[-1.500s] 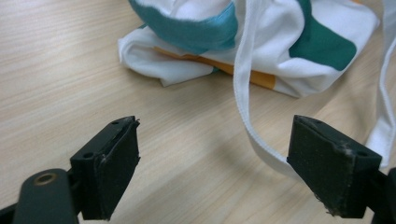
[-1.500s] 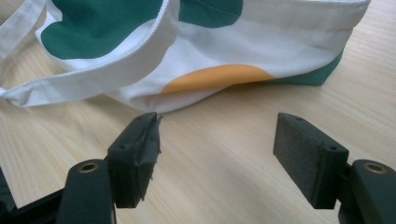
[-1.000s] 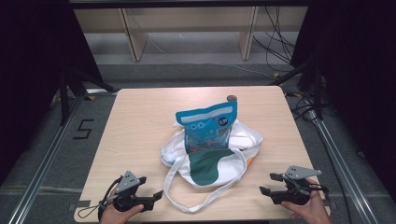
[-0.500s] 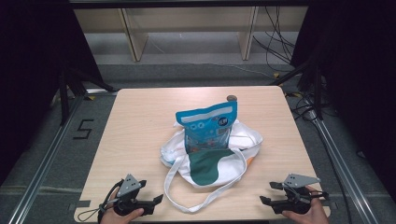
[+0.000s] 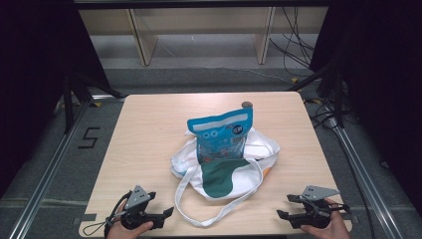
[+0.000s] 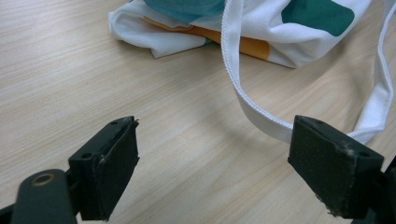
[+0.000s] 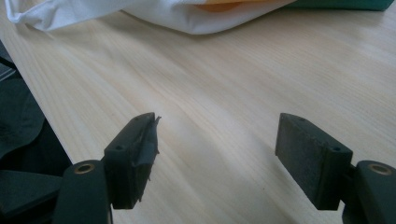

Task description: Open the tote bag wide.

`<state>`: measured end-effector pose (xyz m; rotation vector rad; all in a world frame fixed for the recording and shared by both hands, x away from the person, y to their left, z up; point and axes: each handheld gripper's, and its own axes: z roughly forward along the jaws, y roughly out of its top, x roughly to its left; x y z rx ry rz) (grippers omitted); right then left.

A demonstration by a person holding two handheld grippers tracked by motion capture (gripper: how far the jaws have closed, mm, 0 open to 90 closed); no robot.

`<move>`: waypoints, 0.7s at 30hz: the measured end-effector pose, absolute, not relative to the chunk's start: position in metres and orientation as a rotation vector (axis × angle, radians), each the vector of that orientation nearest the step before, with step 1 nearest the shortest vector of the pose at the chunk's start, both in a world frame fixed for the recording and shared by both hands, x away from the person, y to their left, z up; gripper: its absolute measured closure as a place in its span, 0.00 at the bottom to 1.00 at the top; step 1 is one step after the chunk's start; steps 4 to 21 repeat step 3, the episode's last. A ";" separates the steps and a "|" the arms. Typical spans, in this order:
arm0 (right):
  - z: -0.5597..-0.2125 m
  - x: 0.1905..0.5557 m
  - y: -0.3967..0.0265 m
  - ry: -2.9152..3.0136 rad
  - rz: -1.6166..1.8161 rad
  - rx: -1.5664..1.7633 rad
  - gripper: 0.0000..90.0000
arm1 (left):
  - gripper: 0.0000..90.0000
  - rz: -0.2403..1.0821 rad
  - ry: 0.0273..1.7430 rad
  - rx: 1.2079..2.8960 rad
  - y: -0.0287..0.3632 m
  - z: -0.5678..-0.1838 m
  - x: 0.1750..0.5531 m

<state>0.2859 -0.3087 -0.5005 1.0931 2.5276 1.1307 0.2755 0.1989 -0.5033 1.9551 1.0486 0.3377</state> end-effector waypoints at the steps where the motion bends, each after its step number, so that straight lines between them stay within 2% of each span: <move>1: -0.501 0.286 -0.309 2.528 1.130 1.092 0.34 | 0.17 0.346 1.031 1.998 0.202 -0.502 0.276; 21: -0.501 0.286 -0.309 2.528 1.126 1.094 0.34 | 0.17 0.343 1.036 1.991 0.202 -0.502 0.276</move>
